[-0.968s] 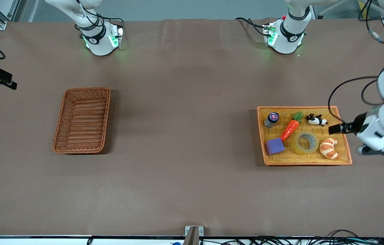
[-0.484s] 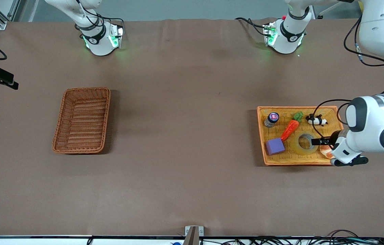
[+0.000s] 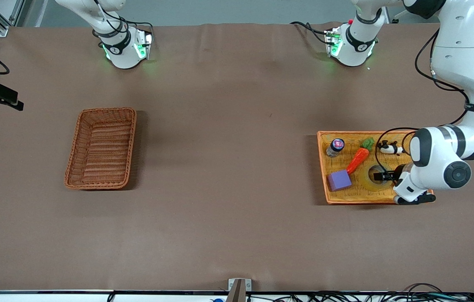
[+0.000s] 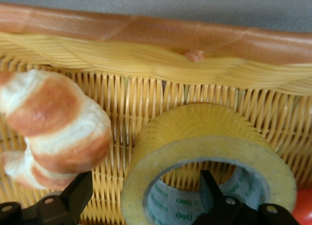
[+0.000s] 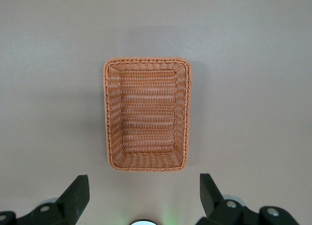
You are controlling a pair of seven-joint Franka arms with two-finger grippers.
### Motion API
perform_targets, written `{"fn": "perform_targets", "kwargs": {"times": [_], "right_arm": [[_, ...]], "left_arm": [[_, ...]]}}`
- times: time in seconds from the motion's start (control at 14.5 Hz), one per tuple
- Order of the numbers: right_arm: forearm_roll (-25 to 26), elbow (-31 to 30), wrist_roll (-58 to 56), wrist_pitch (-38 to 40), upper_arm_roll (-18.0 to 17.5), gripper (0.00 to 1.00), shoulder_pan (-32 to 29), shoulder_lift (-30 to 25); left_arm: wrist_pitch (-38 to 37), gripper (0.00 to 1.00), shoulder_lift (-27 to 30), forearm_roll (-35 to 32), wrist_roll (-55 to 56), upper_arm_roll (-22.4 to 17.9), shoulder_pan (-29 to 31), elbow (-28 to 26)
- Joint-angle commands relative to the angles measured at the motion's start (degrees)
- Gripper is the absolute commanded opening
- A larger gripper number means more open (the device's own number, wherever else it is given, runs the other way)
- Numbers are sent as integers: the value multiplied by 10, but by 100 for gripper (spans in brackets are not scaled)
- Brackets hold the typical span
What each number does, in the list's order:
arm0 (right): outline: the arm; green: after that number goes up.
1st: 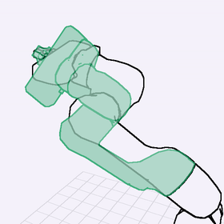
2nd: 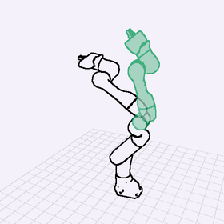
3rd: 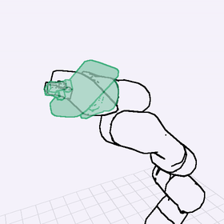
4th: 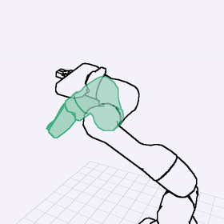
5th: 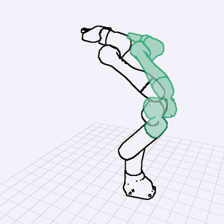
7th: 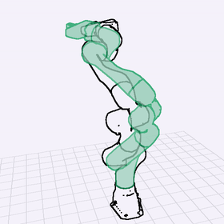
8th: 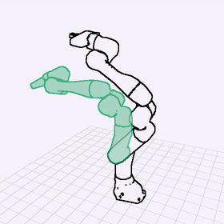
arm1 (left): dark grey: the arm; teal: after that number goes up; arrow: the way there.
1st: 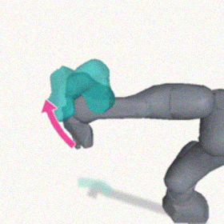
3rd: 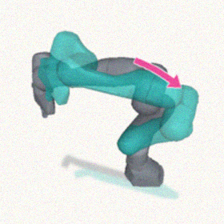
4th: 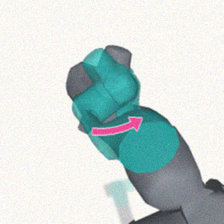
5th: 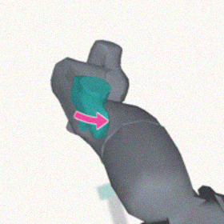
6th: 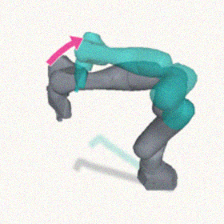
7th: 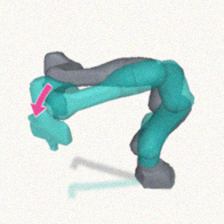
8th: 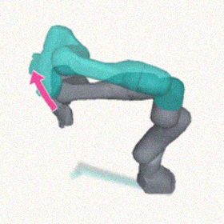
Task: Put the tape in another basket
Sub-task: 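Lower the left gripper and grasp the yellow tape roll by its rim, then lift the tape roll with the left gripper and carry it toward the table middle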
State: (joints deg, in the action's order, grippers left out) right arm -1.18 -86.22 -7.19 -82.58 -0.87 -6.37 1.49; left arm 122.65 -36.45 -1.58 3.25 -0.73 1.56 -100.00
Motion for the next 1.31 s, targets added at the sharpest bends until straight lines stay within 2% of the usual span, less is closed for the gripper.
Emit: {"fn": "perform_targets", "kwargs": {"times": [0.0,0.07,0.14,0.21,0.41,0.62,0.76,0.9,1.24], "right_arm": [[-13,-14,-8,-5,-5,100,-12,-12],[-13,-14,-8,-6,-6,100,-12,-12],[-13,-14,-8,-6,-6,100,-12,-12],[-13,-14,-8,-6,-6,100,-12,-12],[-13,-14,-17,-4,-5,100,-14,-12],[-13,-14,-20,-3,-5,100,-18,-12],[-13,-14,-21,-3,-5,100,-21,-12],[-13,-13,-21,-2,-5,100,-22,-12],[-13,-13,-26,-4,-5,100,-22,-11]], "left_arm": [[14,27,9,-10,-3,-2,-2,-12],[12,13,11,-10,-3,-2,-1,-11],[10,3,13,-10,-3,-2,-1,-11],[9,1,14,-10,-3,-2,-1,-9],[-6,1,42,-11,-3,-2,-1,-7],[-75,0,100,-10,-2,5,-1,8],[-121,0,121,-9,10,39,-2,37],[-168,1,117,-11,30,84,-12,72],[-175,1,75,-8,133,165,-74,147]]}}
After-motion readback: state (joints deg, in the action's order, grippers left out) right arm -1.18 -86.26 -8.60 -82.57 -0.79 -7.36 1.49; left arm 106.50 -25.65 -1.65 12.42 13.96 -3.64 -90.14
